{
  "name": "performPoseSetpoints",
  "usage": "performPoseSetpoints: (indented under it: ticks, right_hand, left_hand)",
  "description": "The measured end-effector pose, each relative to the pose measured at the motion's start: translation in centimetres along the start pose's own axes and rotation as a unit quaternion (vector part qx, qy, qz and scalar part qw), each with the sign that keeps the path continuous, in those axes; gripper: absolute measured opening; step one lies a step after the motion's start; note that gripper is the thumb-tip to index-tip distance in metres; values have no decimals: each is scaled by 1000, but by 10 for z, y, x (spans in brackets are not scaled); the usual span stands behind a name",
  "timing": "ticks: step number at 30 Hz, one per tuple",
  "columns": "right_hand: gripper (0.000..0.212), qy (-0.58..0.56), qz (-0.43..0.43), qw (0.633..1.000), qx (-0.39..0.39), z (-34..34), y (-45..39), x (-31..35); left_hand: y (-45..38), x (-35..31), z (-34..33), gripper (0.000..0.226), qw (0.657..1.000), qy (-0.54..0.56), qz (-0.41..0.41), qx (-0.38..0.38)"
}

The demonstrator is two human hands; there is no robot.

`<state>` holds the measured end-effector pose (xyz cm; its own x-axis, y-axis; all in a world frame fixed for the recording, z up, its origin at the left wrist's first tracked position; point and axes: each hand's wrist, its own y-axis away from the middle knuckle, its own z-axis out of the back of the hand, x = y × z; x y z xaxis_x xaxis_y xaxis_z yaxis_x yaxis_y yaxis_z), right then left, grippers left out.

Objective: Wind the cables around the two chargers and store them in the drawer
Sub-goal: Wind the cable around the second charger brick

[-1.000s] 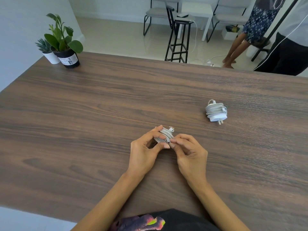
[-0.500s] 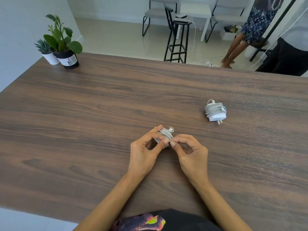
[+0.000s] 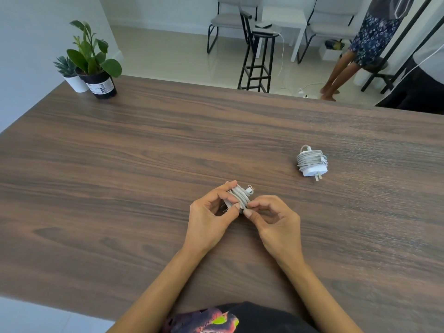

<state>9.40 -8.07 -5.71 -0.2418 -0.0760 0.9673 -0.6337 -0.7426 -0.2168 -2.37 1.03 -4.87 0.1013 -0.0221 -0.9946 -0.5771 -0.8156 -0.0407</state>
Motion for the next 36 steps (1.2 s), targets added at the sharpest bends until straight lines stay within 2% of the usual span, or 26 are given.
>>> performPoseSetpoints:
  ticks: [5, 9, 18, 26, 36]
  right_hand:
    - [39, 62, 39, 997, 11, 5, -2, 0]
    - [38, 100, 53, 993, 24, 4, 0, 0]
    - [36, 206, 127, 970, 15, 4, 2, -4]
    - [40, 176, 118, 977, 10, 3, 1, -7]
    - [44, 139, 93, 985, 46, 4, -1, -5]
  left_hand:
    - [0, 1, 1, 19, 1000, -26, -7, 16]
    - [-1, 1, 1, 12, 999, -33, -7, 12]
    - [-3, 0, 5, 18, 997, -66, -17, 29]
    - [-1, -3, 6, 18, 992, -106, -46, 42]
    - [-1, -1, 15, 19, 981, -179, -57, 58]
